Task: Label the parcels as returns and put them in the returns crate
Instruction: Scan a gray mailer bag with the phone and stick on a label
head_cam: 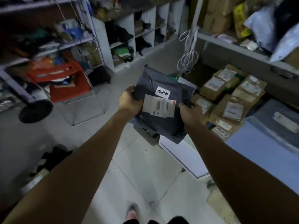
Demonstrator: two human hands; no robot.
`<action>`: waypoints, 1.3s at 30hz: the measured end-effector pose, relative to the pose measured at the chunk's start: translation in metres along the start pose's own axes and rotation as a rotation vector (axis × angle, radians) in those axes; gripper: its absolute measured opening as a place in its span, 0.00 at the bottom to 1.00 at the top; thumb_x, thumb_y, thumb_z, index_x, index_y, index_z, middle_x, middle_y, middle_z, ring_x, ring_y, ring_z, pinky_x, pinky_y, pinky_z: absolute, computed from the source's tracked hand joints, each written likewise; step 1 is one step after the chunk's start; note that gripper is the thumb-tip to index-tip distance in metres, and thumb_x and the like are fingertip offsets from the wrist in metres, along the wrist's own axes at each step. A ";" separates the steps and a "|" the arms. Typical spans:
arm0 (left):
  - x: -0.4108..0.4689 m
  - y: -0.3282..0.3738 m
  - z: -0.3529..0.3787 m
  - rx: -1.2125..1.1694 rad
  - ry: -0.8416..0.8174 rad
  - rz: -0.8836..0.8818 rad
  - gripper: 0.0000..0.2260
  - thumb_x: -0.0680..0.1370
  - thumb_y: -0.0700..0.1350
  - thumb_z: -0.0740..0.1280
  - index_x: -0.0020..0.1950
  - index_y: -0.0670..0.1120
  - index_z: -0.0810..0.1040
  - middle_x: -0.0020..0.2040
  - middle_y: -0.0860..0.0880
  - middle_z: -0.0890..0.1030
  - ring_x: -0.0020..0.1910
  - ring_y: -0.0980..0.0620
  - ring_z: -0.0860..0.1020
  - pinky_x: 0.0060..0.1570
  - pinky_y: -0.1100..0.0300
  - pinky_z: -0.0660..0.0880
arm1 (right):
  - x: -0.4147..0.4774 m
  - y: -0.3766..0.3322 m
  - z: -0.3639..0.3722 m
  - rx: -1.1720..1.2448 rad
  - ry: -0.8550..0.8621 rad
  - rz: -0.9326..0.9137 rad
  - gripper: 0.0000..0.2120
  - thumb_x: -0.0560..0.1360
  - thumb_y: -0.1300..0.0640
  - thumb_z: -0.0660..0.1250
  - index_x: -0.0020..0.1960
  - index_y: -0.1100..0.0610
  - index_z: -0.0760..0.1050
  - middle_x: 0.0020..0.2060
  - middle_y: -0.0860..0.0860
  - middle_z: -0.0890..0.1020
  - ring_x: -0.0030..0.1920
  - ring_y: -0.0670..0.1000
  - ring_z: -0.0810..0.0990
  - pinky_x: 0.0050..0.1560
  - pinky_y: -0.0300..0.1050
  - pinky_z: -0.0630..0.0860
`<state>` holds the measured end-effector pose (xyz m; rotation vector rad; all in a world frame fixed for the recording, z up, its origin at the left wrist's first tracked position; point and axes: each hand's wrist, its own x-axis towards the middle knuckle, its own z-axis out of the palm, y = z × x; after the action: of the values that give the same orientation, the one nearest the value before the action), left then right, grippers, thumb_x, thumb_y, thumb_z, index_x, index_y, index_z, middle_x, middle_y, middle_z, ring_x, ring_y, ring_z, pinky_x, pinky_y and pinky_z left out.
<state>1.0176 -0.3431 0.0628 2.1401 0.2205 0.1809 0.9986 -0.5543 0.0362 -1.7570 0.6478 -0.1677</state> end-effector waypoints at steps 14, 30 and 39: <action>0.264 -0.106 0.018 -0.116 -0.271 -0.186 0.41 0.65 0.38 0.80 0.75 0.47 0.67 0.54 0.54 0.79 0.53 0.53 0.79 0.55 0.59 0.77 | 0.175 -0.011 0.214 -0.059 0.070 0.148 0.15 0.73 0.55 0.68 0.59 0.56 0.79 0.43 0.53 0.81 0.43 0.55 0.79 0.42 0.44 0.72; 0.504 -0.243 0.215 0.068 -0.759 -0.264 0.25 0.68 0.37 0.76 0.61 0.53 0.75 0.48 0.60 0.80 0.49 0.59 0.79 0.43 0.68 0.74 | 0.369 0.113 0.345 -0.211 0.164 0.565 0.18 0.72 0.48 0.72 0.57 0.56 0.79 0.41 0.51 0.80 0.45 0.56 0.80 0.43 0.44 0.70; 0.581 -0.335 0.315 0.176 -1.000 -0.271 0.21 0.68 0.39 0.75 0.58 0.51 0.76 0.48 0.58 0.82 0.47 0.62 0.79 0.34 0.73 0.73 | 0.435 0.209 0.425 -0.224 0.245 0.744 0.28 0.64 0.44 0.72 0.61 0.54 0.77 0.52 0.56 0.82 0.52 0.57 0.81 0.50 0.47 0.76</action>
<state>1.6213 -0.2857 -0.3639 2.0855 -0.0711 -1.0733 1.4775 -0.4441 -0.3785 -1.6008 1.4985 0.2160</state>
